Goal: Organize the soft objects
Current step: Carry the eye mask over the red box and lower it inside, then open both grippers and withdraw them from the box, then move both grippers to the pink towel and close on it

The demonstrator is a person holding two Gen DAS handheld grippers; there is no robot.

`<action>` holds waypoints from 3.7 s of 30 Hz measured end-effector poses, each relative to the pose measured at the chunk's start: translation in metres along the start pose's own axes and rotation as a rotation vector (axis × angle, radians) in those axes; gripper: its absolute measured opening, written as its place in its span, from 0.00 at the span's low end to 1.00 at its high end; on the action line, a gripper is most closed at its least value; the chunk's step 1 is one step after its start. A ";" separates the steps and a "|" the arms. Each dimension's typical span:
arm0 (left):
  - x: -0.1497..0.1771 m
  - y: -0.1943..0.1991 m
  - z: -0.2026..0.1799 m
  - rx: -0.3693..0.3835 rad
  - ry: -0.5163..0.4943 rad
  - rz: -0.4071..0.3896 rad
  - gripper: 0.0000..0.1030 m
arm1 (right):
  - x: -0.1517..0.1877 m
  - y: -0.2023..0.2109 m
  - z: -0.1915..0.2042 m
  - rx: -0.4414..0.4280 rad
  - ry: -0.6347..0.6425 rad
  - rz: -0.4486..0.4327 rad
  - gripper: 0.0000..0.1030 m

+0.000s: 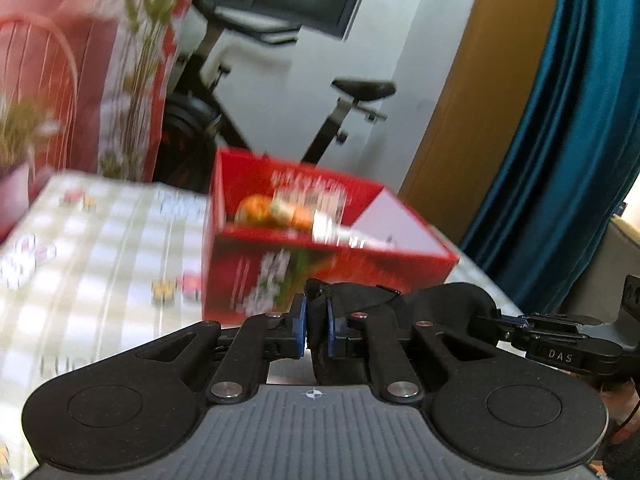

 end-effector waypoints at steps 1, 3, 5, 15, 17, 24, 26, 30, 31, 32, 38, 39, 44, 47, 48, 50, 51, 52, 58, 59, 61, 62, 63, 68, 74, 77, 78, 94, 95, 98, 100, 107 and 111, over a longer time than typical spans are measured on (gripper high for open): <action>-0.005 -0.001 -0.003 -0.001 -0.014 -0.008 0.11 | -0.005 0.000 0.000 0.001 0.004 -0.009 0.09; -0.017 -0.007 -0.008 -0.003 -0.040 -0.022 0.11 | -0.016 0.000 -0.002 0.005 0.012 -0.028 0.09; -0.028 -0.012 -0.012 -0.003 -0.064 -0.037 0.11 | -0.028 -0.001 -0.004 0.009 0.022 -0.051 0.09; -0.085 -0.044 -0.011 -0.014 -0.118 -0.119 0.10 | -0.096 -0.021 -0.013 0.036 0.095 -0.161 0.09; -0.093 -0.050 -0.008 -0.020 -0.111 -0.128 0.10 | -0.109 -0.029 -0.016 0.041 0.105 -0.172 0.09; -0.109 -0.073 0.009 -0.046 -0.083 -0.122 0.11 | -0.139 -0.056 -0.020 0.052 0.143 -0.191 0.09; -0.113 -0.080 0.015 -0.055 -0.079 -0.118 0.11 | -0.144 -0.066 -0.020 0.054 0.160 -0.185 0.09; -0.121 -0.096 0.028 -0.078 -0.067 -0.110 0.11 | -0.150 -0.087 -0.017 0.062 0.197 -0.169 0.09; -0.123 -0.100 0.031 -0.082 -0.064 -0.108 0.11 | -0.152 -0.093 -0.017 0.064 0.204 -0.165 0.09; -0.125 -0.103 0.033 -0.086 -0.063 -0.107 0.11 | -0.154 -0.099 -0.018 0.068 0.210 -0.161 0.09; -0.137 -0.130 0.045 -0.106 -0.065 -0.087 0.11 | -0.167 -0.137 -0.017 0.090 0.223 -0.138 0.09; -0.138 -0.135 0.047 -0.110 -0.065 -0.082 0.11 | -0.168 -0.143 -0.017 0.093 0.224 -0.133 0.09; -0.141 -0.158 0.060 -0.125 -0.060 -0.048 0.11 | -0.169 -0.176 -0.019 0.097 0.220 -0.080 0.09; -0.138 -0.174 0.067 -0.128 -0.060 -0.005 0.11 | -0.163 -0.194 -0.019 0.102 0.230 -0.032 0.09; -0.135 -0.180 0.070 -0.126 -0.057 0.018 0.11 | -0.160 -0.200 -0.018 0.101 0.235 -0.008 0.09; -0.130 -0.190 0.074 -0.131 -0.056 0.060 0.11 | -0.155 -0.212 -0.018 0.096 0.233 0.039 0.09; -0.127 -0.194 0.076 -0.133 -0.058 0.082 0.11 | -0.152 -0.216 -0.019 0.096 0.229 0.060 0.09; -0.125 -0.197 0.079 -0.134 -0.057 0.096 0.11 | -0.151 -0.220 -0.019 0.097 0.226 0.075 0.09; -0.125 -0.207 0.089 -0.127 -0.049 0.138 0.12 | -0.146 -0.234 -0.024 0.118 0.207 0.146 0.14; -0.126 -0.209 0.089 -0.124 -0.054 0.144 0.15 | -0.145 -0.234 -0.024 0.126 0.203 0.151 0.16; -0.127 -0.210 0.089 -0.122 -0.060 0.164 0.34 | -0.145 -0.236 -0.026 0.148 0.198 0.155 0.24; -0.128 -0.212 0.089 -0.119 -0.061 0.165 0.50 | -0.145 -0.236 -0.025 0.153 0.198 0.157 0.24; -0.129 -0.211 0.088 -0.116 -0.065 0.161 0.59 | -0.145 -0.236 -0.025 0.155 0.199 0.159 0.27; -0.130 -0.206 0.081 -0.120 -0.095 0.163 0.67 | -0.147 -0.231 -0.025 0.175 0.204 0.155 0.52; -0.135 -0.189 0.069 -0.124 -0.121 0.139 0.74 | -0.148 -0.218 -0.022 0.185 0.214 0.141 0.59; -0.135 -0.179 0.060 -0.125 -0.136 0.132 0.74 | -0.147 -0.208 -0.022 0.188 0.218 0.132 0.59; -0.134 -0.175 0.058 -0.125 -0.137 0.130 0.74 | -0.147 -0.203 -0.022 0.189 0.217 0.128 0.59; -0.080 -0.099 0.018 -0.111 -0.117 0.130 0.74 | -0.121 -0.119 -0.006 0.135 0.167 0.057 0.59; -0.075 -0.094 0.015 -0.109 -0.115 0.129 0.74 | -0.117 -0.113 -0.004 0.128 0.159 0.051 0.59; -0.060 -0.081 0.010 -0.104 -0.108 0.135 0.74 | -0.107 -0.096 -0.001 0.112 0.139 0.037 0.58; -0.049 -0.072 0.008 -0.100 -0.105 0.144 0.74 | -0.099 -0.084 0.002 0.108 0.136 0.026 0.58; -0.004 -0.049 0.006 -0.089 -0.093 0.192 0.74 | -0.052 -0.051 0.010 0.095 0.107 0.038 0.58; 0.021 -0.039 0.013 -0.090 -0.059 0.213 0.74 | -0.015 -0.037 0.010 0.088 0.090 0.094 0.58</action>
Point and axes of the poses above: each gripper's, at about its wrist camera, not at the fingertips, and y roughly against the way its jaws point, z to its left, x to its underside, the point moved 3 cm from there along -y, roughly the way its jaws point, and after that the axes turned 10 degrees about x, right-handed, at the moved point
